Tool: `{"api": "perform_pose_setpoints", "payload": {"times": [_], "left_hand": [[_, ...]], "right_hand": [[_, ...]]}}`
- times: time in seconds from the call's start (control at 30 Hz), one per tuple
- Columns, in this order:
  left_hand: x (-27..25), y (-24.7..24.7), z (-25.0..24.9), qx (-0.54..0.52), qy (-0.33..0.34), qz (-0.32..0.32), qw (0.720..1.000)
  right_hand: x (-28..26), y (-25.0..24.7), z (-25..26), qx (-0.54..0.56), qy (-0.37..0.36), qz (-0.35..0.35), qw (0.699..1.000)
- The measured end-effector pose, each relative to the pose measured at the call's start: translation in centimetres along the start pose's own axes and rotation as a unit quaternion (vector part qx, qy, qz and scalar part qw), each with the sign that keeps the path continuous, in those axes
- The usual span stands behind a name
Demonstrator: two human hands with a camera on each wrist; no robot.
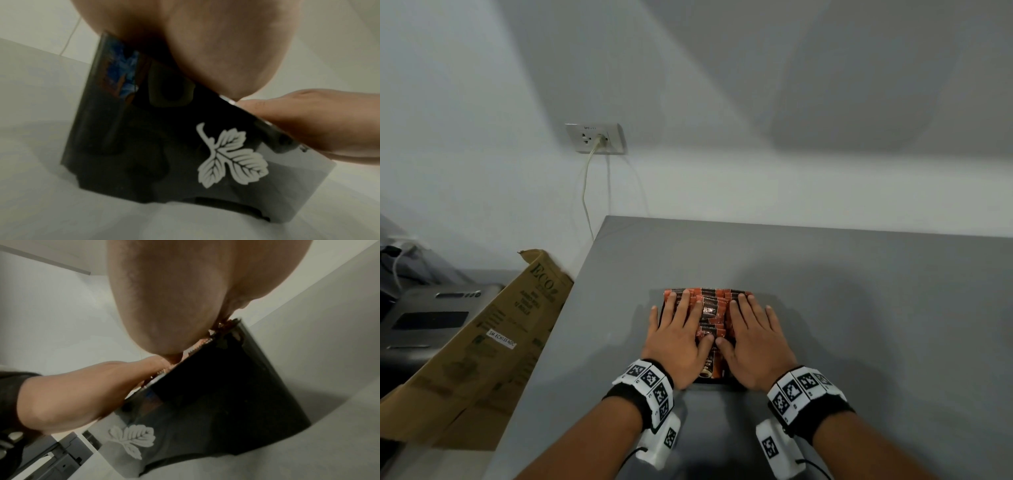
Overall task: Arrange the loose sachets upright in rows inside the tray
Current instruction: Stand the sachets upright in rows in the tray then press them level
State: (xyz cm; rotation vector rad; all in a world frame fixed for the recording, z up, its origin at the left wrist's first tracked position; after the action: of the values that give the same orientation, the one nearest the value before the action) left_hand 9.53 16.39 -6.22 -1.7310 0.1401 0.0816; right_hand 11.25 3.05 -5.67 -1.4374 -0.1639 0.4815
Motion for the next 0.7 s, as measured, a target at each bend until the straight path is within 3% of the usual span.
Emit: {"api": "perform_pose_setpoints", "payload": {"times": [0.17,0.37,0.7], "left_hand": [[0.4,-0.6,-0.1,-0.011,0.01,-0.021,1.0],[0.5,-0.2,-0.4,0.028,0.029,0.007,0.999],[-1.0,-1.2,0.7,-0.027,0.03,-0.022,0.999]], "right_hand": [[0.5,0.1,0.2,0.011,-0.006,-0.005,1.0],[0.7,0.7,0.4,0.012,-0.009,0.002,1.0],[0.1,0.1,1.9,0.009,-0.063,-0.011,0.998]]}}
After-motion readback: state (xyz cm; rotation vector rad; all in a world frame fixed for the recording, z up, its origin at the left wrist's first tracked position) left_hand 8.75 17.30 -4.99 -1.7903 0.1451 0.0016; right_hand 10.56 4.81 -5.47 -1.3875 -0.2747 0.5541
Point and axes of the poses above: each hand's wrist, its own x-axis towards the middle knuckle, its own y-axis out of the palm, z = x × y, the point moved 10 cm from there along x, towards the middle knuckle
